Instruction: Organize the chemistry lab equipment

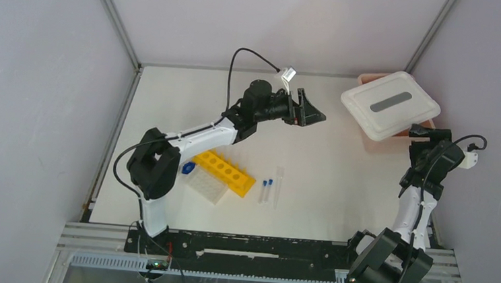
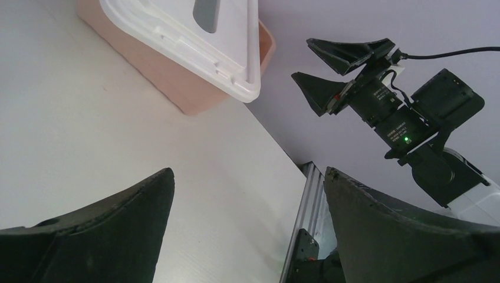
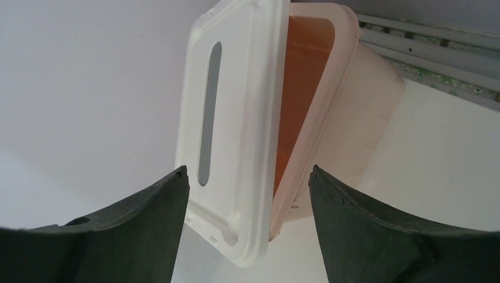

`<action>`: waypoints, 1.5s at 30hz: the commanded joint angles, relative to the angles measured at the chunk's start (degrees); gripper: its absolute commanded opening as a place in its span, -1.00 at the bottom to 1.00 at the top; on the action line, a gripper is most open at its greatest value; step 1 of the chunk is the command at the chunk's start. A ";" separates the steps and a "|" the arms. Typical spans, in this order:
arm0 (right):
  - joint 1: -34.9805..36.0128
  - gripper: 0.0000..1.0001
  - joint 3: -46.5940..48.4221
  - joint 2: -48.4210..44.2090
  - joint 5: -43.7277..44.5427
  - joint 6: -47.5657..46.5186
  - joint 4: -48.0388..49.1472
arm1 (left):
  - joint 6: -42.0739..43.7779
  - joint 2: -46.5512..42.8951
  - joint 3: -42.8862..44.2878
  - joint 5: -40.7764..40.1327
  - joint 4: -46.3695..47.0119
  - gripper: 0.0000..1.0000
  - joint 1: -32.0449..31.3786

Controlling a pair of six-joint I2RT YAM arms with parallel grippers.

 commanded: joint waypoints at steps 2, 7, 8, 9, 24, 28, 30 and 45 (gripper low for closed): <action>-0.04 0.61 3.81 -0.12 0.26 0.54 2.91 | -0.85 -3.93 -2.22 -0.89 5.38 1.00 -0.75; 0.66 0.61 8.87 3.49 1.77 -0.14 -0.36 | -1.31 -6.76 -6.45 -0.61 8.59 1.00 -0.82; 0.88 0.61 9.50 4.05 2.15 -0.15 -0.76 | -1.42 -7.35 -7.23 -0.52 9.28 1.00 -0.87; 1.15 0.62 10.17 4.65 2.69 -0.28 -1.27 | -1.38 -7.76 -7.85 -0.27 9.73 1.00 -0.82; 2.83 0.63 19.61 12.08 7.87 -2.13 -12.63 | -0.29 -12.09 -11.54 0.65 10.91 0.99 -0.76; 2.88 0.64 20.13 13.77 7.54 -1.84 -12.72 | -0.94 -12.56 -12.25 0.85 11.81 1.00 -0.73; 3.00 0.64 20.21 14.82 7.22 -1.48 -12.27 | -1.13 -12.92 -12.84 0.63 12.44 1.00 -0.71; 4.50 0.65 24.16 21.76 7.56 -0.77 -10.82 | -3.12 -12.74 -14.68 0.61 16.96 1.00 -0.01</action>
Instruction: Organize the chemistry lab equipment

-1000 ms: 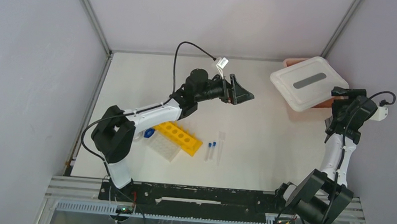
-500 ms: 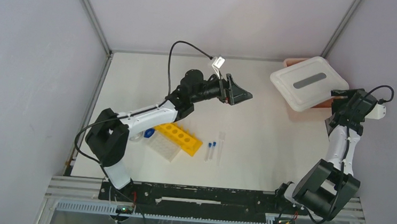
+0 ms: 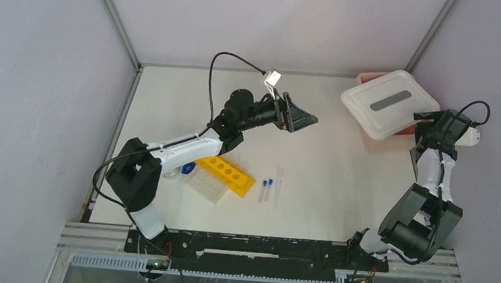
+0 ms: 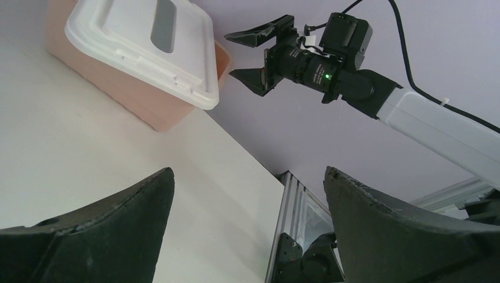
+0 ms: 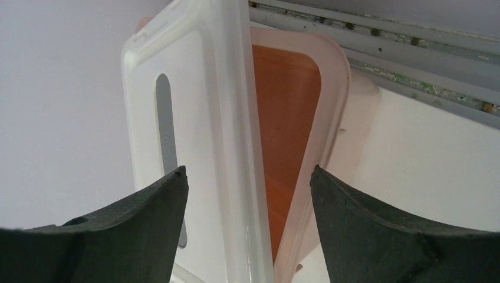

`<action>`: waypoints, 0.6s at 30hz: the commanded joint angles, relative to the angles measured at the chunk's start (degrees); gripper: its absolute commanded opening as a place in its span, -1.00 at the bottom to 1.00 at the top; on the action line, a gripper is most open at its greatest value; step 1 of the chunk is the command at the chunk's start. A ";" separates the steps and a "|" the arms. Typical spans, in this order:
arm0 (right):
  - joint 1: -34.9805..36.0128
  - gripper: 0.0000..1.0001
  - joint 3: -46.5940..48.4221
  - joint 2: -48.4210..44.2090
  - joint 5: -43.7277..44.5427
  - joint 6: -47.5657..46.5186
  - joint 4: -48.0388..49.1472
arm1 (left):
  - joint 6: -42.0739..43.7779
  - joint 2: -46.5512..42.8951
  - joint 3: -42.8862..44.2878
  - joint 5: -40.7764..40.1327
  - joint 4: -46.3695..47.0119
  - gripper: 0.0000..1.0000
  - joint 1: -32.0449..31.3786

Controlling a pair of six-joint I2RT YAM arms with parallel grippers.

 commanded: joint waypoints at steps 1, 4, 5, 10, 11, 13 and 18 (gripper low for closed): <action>0.41 0.65 3.96 0.79 0.64 -0.26 2.06 | -1.49 -2.49 -1.98 0.55 4.99 1.00 0.57; 0.32 0.65 4.21 0.80 -0.01 -0.03 1.71 | -2.73 -1.91 -2.08 0.90 6.39 1.00 0.79; 0.39 0.65 4.25 0.48 -0.20 -0.08 1.38 | -3.11 -1.72 -1.88 1.20 6.81 0.99 0.84; 1.53 0.65 3.16 -1.77 0.88 -0.47 2.11 | -3.58 -1.21 -1.41 1.76 7.34 1.00 1.02; 1.62 0.65 3.11 -1.68 0.83 -0.26 2.52 | -3.58 -1.28 -1.52 1.70 7.57 1.00 1.01; 1.88 0.65 3.17 -1.14 0.78 0.19 3.70 | -3.71 -1.42 -2.10 1.70 8.16 0.99 1.07; 2.94 0.65 3.81 0.76 1.78 0.56 4.55 | -4.65 -0.65 -2.73 1.82 9.76 0.99 1.46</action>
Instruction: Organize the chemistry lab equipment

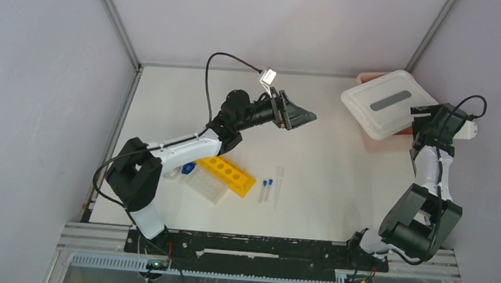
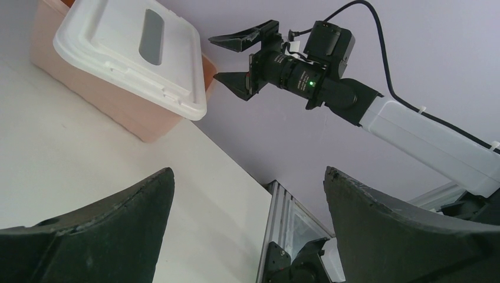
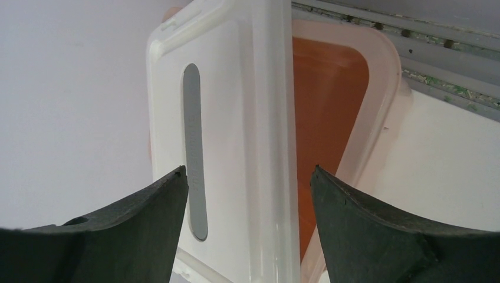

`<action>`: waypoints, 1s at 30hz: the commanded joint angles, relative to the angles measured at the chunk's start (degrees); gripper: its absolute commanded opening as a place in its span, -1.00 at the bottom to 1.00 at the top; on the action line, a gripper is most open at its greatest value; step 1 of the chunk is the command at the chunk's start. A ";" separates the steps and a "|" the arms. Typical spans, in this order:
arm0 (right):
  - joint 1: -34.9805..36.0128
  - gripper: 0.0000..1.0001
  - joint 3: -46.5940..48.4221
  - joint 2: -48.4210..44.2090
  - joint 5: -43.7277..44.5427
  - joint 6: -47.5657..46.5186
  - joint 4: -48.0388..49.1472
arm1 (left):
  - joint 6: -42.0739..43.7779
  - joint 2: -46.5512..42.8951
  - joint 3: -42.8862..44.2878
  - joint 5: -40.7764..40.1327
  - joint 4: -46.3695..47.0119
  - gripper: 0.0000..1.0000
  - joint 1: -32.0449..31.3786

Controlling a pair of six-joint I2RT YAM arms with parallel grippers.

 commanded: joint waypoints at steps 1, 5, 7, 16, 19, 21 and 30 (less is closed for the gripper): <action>0.86 0.65 2.15 0.73 1.43 0.65 3.53 | -1.55 -0.24 -1.22 1.21 4.53 1.00 0.69; 1.30 0.64 3.05 2.81 1.43 0.93 3.44 | -2.69 0.69 -1.34 1.65 5.82 1.00 1.11; 1.68 0.63 3.07 3.34 2.18 0.56 3.80 | -3.39 1.08 -1.52 1.93 6.70 1.00 1.45; 4.23 0.64 6.70 5.20 6.73 0.12 0.27 | -5.64 2.62 -1.76 2.53 9.97 0.99 2.63; 5.37 0.63 8.04 6.32 7.96 0.35 -1.10 | -7.04 3.21 -1.99 2.61 12.05 1.00 3.05; 5.94 0.63 8.53 7.22 7.98 1.11 -1.66 | -8.18 3.82 -2.28 2.73 13.54 1.00 3.36; 8.97 0.64 8.26 6.44 12.88 0.62 -4.71 | -10.63 4.74 -3.28 3.68 17.42 1.00 4.24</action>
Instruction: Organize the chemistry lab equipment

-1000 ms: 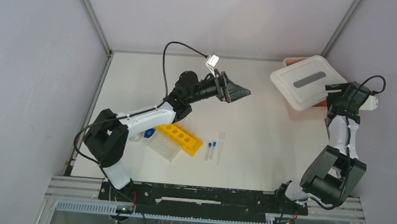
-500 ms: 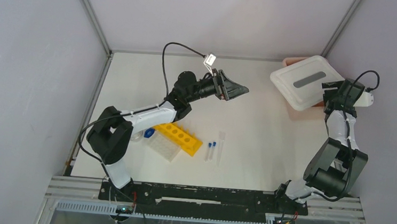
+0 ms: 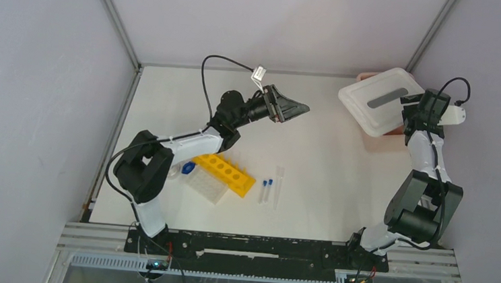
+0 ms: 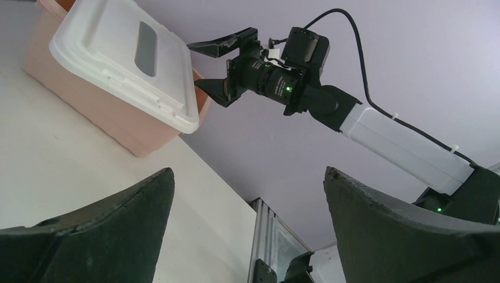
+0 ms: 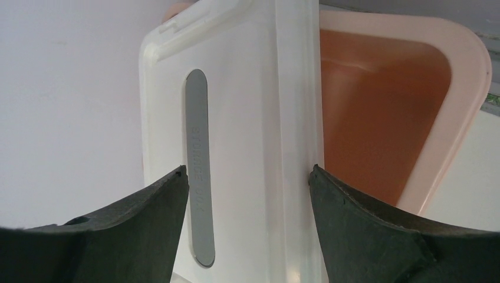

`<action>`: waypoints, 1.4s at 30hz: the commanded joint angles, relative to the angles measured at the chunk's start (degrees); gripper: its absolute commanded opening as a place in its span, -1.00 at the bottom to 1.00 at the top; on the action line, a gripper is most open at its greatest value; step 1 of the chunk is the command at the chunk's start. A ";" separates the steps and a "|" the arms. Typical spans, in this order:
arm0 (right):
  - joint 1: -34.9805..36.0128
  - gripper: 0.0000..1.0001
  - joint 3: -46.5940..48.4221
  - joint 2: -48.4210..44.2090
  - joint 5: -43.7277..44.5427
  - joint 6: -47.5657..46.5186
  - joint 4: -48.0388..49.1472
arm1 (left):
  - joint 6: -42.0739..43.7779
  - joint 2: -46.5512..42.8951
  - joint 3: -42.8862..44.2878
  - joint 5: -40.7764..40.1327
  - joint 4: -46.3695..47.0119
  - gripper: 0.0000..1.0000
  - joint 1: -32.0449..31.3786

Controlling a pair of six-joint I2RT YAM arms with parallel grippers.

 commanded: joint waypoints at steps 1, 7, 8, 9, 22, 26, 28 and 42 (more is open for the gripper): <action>1.52 0.64 1.14 -0.84 3.60 0.14 -3.46 | -1.68 -0.12 -1.59 1.16 5.03 1.00 0.46; 2.65 0.66 0.70 -3.05 4.93 1.10 -5.56 | -3.25 0.31 -2.24 1.21 7.61 1.00 0.64; 2.68 0.66 0.27 -3.40 5.05 1.27 -5.78 | -3.48 0.35 -2.25 1.30 7.81 0.99 0.60; 2.67 0.66 -0.29 -3.67 5.05 1.44 -5.73 | -3.60 0.43 -2.32 1.40 8.01 0.99 0.61; 2.40 0.66 -5.41 -4.04 4.51 2.43 -2.18 | -4.17 0.70 -2.51 1.27 8.83 1.00 0.60; 2.44 0.66 -5.40 -1.85 3.56 3.57 -0.41 | -4.15 1.10 -2.47 0.93 8.91 0.99 0.64; 2.34 0.66 -5.40 -0.52 2.76 4.28 0.73 | -4.15 1.67 -2.07 0.97 8.91 1.00 0.56; 2.05 0.65 -5.43 8.05 -1.10 6.00 8.51 | -4.76 8.66 3.10 1.57 8.23 1.00 1.81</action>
